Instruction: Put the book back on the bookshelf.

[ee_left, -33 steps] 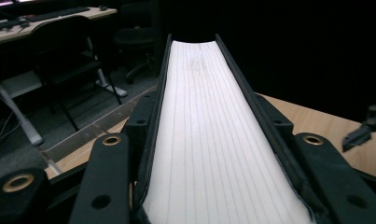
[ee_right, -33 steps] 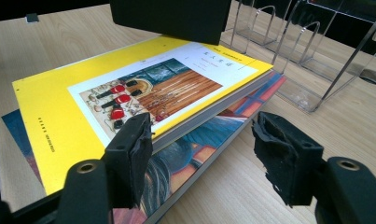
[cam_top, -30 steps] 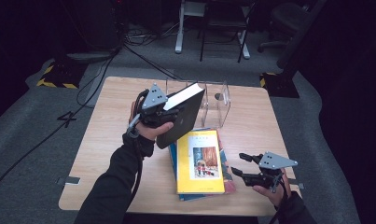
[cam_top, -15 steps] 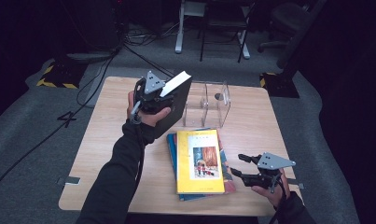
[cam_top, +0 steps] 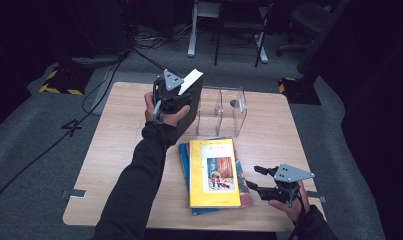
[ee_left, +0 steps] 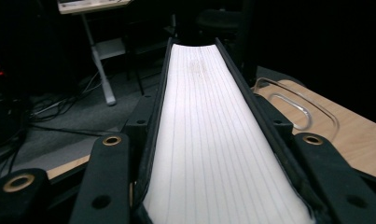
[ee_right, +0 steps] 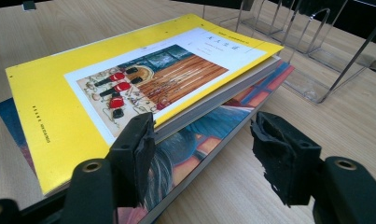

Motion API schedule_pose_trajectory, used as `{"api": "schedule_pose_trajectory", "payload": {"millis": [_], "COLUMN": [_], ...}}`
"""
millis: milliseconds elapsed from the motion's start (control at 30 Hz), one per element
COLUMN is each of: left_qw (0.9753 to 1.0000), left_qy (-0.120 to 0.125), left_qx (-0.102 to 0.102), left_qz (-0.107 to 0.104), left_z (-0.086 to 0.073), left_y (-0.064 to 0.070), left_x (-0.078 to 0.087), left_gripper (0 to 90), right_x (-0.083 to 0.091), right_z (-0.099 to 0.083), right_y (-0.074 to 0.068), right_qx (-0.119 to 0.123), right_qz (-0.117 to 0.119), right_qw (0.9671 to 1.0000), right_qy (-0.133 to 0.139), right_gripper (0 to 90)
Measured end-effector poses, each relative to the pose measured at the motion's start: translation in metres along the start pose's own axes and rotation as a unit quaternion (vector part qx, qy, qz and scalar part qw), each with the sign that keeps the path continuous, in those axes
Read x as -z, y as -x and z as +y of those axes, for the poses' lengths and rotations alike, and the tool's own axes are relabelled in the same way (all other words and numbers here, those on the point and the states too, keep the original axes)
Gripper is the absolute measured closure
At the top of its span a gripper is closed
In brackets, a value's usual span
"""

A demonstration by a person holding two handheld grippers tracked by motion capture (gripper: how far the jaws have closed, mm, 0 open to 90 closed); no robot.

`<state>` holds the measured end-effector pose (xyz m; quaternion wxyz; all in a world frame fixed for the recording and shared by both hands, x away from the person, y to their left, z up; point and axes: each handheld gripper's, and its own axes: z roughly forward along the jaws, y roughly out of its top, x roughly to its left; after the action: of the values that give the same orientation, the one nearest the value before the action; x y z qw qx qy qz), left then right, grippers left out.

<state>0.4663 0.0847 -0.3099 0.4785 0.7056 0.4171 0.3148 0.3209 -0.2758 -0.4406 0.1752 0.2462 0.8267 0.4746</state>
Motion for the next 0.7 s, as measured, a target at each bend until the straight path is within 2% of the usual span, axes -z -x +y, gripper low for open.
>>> {"api": "schedule_pose_trajectory", "payload": {"millis": [100, 200, 400, 700], "left_qw": [0.9998, 0.9994, 0.9989, 0.9964], "left_qy": [-0.004, -0.007, -0.003, 0.009], "left_qx": [0.005, 0.010, 0.022, 0.047], "left_qz": [0.021, 0.033, 0.042, 0.070], "left_z": [0.000, 0.000, 0.004, 0.009], "left_y": [0.002, 0.003, 0.002, -0.002], "left_x": [-0.007, -0.015, -0.028, -0.047], "left_gripper": [52.5, 52.5, 52.6, 52.6], "right_x": [0.000, -0.001, -0.003, -0.005], "right_z": [0.000, 0.000, -0.001, -0.002], "right_y": [0.000, 0.000, -0.001, -0.002], "right_qx": [0.000, -0.001, 0.000, 0.000], "right_qz": [0.002, 0.003, 0.006, 0.011], "right_qw": [1.0000, 1.0000, 1.0000, 0.9999], "right_qy": [-0.001, -0.002, -0.004, -0.006], "right_gripper": [39.5, 39.7, 39.9, 39.9]}}
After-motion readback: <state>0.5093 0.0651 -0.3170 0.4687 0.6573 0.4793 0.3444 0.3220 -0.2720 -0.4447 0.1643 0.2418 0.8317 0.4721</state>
